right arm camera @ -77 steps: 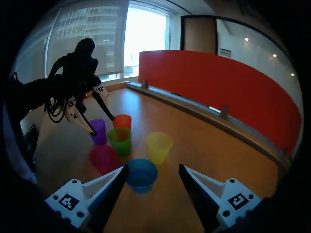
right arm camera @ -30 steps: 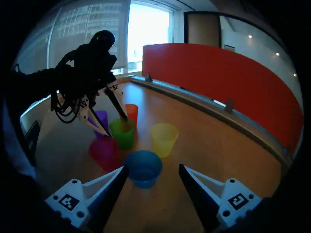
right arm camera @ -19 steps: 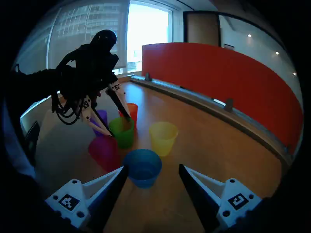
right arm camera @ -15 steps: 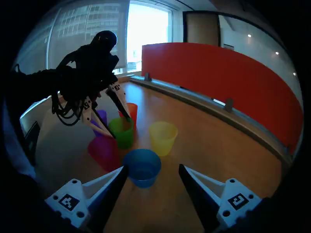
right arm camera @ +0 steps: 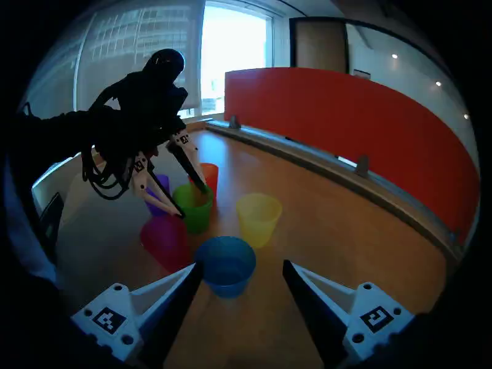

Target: Pour water

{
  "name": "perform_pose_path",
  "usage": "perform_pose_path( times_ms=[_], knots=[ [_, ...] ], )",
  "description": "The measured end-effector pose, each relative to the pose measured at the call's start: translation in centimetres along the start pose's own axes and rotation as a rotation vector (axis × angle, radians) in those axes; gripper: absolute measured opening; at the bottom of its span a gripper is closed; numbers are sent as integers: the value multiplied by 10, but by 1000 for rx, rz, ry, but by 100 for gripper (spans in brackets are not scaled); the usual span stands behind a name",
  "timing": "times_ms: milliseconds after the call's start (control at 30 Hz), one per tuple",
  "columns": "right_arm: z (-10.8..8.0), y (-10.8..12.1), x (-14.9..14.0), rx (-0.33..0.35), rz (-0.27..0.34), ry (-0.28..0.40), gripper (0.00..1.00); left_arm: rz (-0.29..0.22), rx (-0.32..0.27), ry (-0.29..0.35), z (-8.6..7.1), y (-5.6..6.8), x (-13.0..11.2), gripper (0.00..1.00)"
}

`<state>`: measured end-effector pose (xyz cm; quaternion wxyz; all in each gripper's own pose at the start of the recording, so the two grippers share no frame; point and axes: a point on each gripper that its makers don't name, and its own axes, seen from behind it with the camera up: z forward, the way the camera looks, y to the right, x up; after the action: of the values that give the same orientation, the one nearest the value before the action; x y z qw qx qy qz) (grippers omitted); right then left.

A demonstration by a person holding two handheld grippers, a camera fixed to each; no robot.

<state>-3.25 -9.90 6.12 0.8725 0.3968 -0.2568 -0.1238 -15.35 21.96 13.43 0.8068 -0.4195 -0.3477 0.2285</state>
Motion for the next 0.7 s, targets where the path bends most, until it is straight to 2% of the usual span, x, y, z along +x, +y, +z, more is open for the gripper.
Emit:
perform_pose_path(
  times_ms=[467, 700],
  knots=[
    [10, -17, -8, 39, -13, -29, 100, -20, 52, 76, -33, -13, 14, 91],
    [21, -21, -16, 48, -23, -52, 100, -45, 64, 121, -46, -15, 19, 91]
  ],
)
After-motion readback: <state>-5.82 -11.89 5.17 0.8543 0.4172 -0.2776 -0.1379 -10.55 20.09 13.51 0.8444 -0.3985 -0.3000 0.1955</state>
